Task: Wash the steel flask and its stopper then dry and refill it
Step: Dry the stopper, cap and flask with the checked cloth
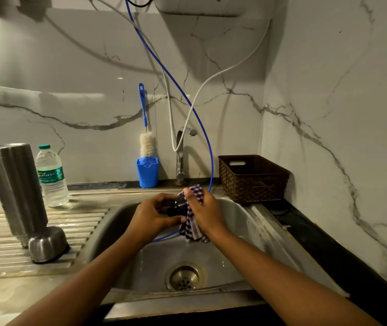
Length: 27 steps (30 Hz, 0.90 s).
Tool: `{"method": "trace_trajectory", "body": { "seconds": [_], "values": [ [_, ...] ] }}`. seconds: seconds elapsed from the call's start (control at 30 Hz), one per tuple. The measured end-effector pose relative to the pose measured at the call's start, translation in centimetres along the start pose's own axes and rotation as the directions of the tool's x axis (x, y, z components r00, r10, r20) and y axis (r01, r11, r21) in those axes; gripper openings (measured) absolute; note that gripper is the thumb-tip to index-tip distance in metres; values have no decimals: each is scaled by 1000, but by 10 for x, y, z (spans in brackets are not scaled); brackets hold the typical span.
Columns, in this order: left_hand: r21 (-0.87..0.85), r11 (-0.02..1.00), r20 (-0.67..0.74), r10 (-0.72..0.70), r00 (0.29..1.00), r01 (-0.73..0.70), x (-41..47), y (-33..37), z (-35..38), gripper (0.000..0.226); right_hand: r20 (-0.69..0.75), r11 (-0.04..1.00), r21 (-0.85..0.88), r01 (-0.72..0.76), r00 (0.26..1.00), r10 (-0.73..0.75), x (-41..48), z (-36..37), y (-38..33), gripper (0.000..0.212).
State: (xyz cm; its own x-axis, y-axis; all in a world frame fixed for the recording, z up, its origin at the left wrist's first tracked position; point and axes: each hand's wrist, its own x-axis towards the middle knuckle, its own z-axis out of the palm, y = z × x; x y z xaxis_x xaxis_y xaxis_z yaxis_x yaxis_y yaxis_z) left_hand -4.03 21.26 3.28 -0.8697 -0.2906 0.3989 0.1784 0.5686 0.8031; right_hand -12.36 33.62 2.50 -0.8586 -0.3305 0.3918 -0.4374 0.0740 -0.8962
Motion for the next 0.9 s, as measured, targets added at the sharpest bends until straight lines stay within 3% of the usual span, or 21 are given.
{"method": "trace_trajectory", "body": {
  "seconds": [0.03,0.1,0.2,0.27,0.33,0.4,0.47,0.53,0.6,0.67,0.7,0.77,0.83,0.9],
  "values": [
    [146,985,-49,102,994,-94,-2,2,2,48,-14,1000,11,-22,1000,23,2,-2,0,35],
    [267,941,-90,240,967,-209,-5,4,6,51,28,975,129,-183,983,181,8,-5,2,35],
    [255,945,-50,223,973,-204,-4,0,3,48,185,889,231,-395,915,359,9,-6,1,33],
    [50,997,-19,65,998,-64,-2,-2,1,41,132,934,169,-315,946,296,7,-4,2,36],
    [-205,973,44,-102,994,108,-1,-1,2,46,30,986,101,-132,991,130,0,-4,-1,32],
    [-244,953,89,-161,983,178,-1,2,4,49,-13,999,51,-9,1000,9,-5,-5,-7,27],
    [-168,981,66,-85,994,95,-2,3,5,43,-16,997,72,-41,999,42,-3,-7,-7,26],
    [45,997,15,65,998,-66,-4,3,3,38,31,964,179,-199,980,197,4,-8,-6,20],
    [245,949,7,204,979,-199,-5,3,3,47,177,843,334,-422,907,383,8,-8,-1,27],
    [284,931,20,234,972,-230,-4,1,4,49,229,795,351,-495,868,440,9,-6,4,39],
    [231,956,17,185,983,-184,-4,0,3,46,192,828,319,-462,887,421,9,-4,5,42],
    [-36,999,53,-17,998,19,-2,0,2,41,70,927,208,-312,950,304,6,0,6,45],
    [-320,911,151,-221,963,259,0,1,1,47,-18,993,60,-102,995,103,-1,0,0,40],
    [-438,796,230,-350,908,418,0,5,2,45,-45,995,-62,84,995,-87,-7,-2,-4,32]
  ]
}}
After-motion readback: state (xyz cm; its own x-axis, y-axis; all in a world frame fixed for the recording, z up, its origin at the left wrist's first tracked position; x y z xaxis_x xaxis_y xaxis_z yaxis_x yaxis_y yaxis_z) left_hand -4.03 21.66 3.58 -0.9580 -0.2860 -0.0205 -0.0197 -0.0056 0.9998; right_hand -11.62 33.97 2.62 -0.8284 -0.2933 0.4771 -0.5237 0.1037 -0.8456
